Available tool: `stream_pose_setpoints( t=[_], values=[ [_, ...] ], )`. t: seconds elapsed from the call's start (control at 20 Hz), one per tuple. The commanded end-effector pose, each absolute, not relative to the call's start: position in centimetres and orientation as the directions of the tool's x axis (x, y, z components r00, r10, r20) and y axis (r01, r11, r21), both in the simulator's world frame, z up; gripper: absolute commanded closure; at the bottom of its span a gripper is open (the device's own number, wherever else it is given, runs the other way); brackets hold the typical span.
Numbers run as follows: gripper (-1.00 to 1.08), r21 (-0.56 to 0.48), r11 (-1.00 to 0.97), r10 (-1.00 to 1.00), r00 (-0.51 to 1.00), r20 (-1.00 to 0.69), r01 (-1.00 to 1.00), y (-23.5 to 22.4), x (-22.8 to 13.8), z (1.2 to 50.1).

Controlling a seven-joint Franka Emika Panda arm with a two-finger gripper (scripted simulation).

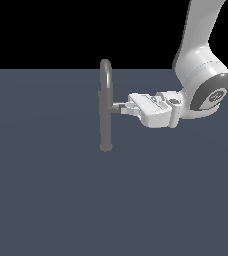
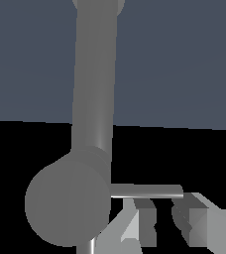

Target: Turn on the faucet by rotating a designated handle.

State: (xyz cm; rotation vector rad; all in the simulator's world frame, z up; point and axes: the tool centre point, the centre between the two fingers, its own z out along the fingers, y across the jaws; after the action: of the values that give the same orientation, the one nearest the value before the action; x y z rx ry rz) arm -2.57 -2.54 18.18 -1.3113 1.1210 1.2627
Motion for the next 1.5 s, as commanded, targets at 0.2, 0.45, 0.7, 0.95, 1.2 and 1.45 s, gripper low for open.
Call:
stream_pose_setpoints(
  t=[0.2, 0.45, 0.7, 0.95, 1.2, 1.45],
  values=[
    [1.08, -0.051, -0.119, 0.01, 0.05, -0.999, -0.992, -2.5, -2.2, 17.7],
    [1.08, -0.025, -0.113, 0.005, 0.024, -1.0, -0.993, -2.5, -1.6, 15.3],
    [1.08, 0.001, -0.106, 0.001, -0.001, -1.0, -0.994, -2.4, -1.1, 12.9],
    [1.08, -0.033, -0.138, 0.045, 0.027, -0.999, -0.99, -2.6, -1.5, 16.2],
    [1.08, -0.017, -0.126, 0.029, 0.013, -0.999, -0.992, -2.4, -0.3, 14.5],
    [1.08, -0.001, -0.114, 0.013, 0.0, -1.0, -0.993, -2.2, 0.9, 12.9]
  ],
)
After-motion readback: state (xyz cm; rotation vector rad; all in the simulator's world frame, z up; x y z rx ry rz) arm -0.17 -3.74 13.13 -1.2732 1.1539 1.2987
